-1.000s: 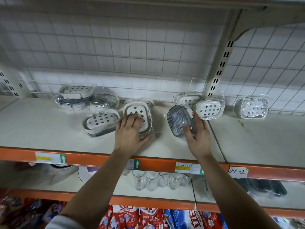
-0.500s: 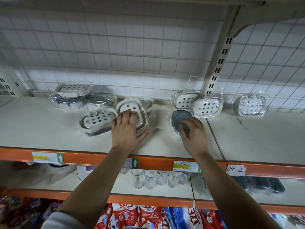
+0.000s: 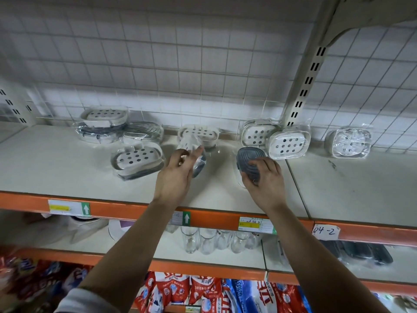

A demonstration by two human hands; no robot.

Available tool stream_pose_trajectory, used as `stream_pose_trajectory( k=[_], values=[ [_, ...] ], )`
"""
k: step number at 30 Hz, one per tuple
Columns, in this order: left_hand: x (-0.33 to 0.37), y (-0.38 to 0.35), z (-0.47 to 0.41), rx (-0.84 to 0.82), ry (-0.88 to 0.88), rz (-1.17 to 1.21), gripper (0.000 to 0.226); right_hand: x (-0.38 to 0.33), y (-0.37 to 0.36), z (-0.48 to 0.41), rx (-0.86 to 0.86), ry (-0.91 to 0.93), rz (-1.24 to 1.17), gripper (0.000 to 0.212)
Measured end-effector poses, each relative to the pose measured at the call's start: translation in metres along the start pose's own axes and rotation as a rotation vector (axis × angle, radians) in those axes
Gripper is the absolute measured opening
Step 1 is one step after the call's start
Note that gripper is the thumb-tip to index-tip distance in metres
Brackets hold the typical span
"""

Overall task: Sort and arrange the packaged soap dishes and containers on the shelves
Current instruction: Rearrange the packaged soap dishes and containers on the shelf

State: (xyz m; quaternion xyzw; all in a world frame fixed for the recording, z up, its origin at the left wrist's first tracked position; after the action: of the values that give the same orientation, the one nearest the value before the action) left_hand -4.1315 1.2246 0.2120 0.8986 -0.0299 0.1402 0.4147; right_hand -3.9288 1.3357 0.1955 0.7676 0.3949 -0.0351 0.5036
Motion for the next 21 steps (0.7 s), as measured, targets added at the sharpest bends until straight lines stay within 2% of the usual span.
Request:
stream_pose_trajectory(
  k=[4,7,11,16,21],
  values=[
    [-0.021,0.01,0.002,0.082,0.161,0.177,0.035,0.0,-0.001,-0.001,-0.012,-0.008,-0.005,0.037],
    [-0.024,0.01,0.004,0.073,0.202,0.257,0.044,0.001,-0.002,-0.001,-0.013,-0.007,-0.007,0.036],
    [-0.025,0.009,0.004,0.083,0.215,0.252,0.053,0.001,-0.002,-0.001,-0.012,0.001,0.002,0.036],
    [-0.033,0.015,0.006,0.168,0.258,0.338,0.05,0.001,-0.004,-0.001,-0.01,0.006,0.015,0.037],
    [-0.044,0.008,0.006,0.143,0.345,0.472,0.049,0.003,-0.006,-0.003,-0.012,-0.028,0.046,0.045]
  ],
)
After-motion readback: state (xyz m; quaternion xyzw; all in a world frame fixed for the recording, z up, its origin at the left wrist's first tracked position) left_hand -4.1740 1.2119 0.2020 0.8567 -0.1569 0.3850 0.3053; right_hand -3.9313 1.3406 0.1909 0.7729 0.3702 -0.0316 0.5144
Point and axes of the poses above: each hand's wrist, its own z-axis away from the middle knuckle, its own y-axis out of the back of the hand, x = y × z, the point moved 10 cm from there along -z, towards the middle knuckle, and after that the axes turned 2 degrees about x, right-handed, at the moved point
